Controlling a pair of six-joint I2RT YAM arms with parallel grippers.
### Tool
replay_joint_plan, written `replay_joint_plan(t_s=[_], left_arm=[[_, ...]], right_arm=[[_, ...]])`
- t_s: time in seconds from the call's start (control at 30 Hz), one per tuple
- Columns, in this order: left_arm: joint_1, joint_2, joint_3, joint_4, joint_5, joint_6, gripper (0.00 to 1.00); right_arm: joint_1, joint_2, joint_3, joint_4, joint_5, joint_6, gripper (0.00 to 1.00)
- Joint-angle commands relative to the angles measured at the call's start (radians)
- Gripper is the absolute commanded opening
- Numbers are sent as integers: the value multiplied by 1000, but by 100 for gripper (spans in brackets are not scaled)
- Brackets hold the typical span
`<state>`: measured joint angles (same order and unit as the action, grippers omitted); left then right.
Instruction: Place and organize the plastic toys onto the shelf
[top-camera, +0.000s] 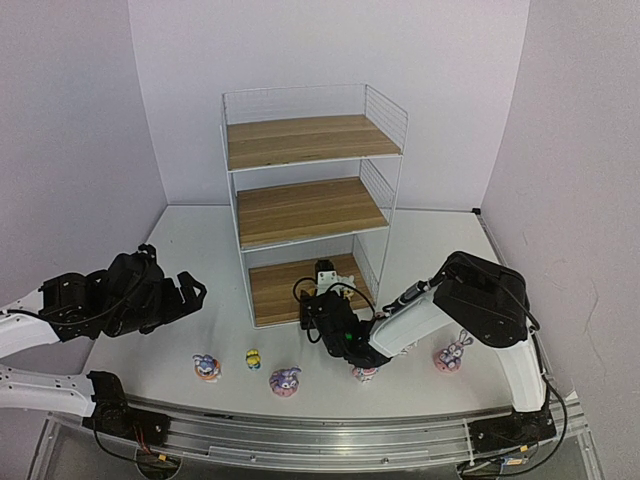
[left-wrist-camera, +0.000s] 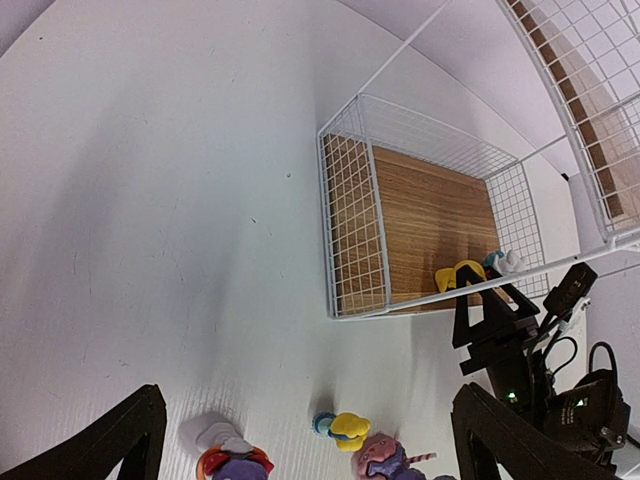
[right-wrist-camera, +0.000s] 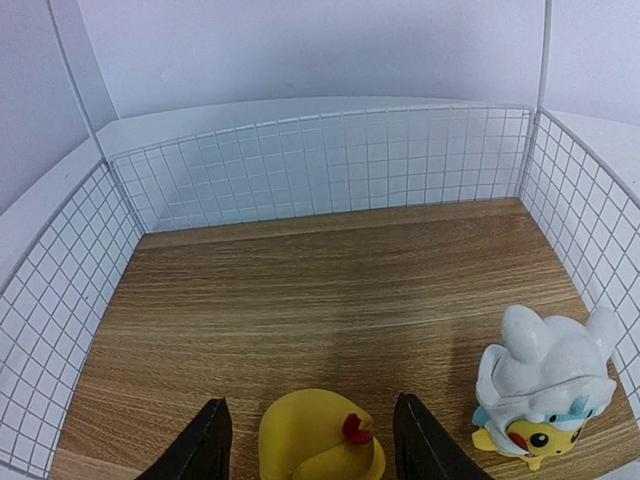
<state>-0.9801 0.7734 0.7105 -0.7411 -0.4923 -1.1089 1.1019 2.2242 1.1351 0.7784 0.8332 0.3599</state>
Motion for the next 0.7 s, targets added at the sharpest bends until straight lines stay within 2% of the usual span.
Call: replay_joint_plan(t_s=[0.0,0.2,0.5,0.57,0.67], left_arm=[[3,3,-9,24,-6,-6,100],[3,2,-9,32,4,0,100],[3,-16,-27,58,36,1,100],[3,-20,-30,60,41,0,100],[3,-29,-35,60,51,1,100]], right_arm=[[-2,-37,1,43,-5,7,56],[5,-120,-65,42,-24,34,68],[69,-283,-183,39,-60,27,72],[95,-330,-215,13,-69,40,73],[139,-412,-240,-124,-85,71,76]])
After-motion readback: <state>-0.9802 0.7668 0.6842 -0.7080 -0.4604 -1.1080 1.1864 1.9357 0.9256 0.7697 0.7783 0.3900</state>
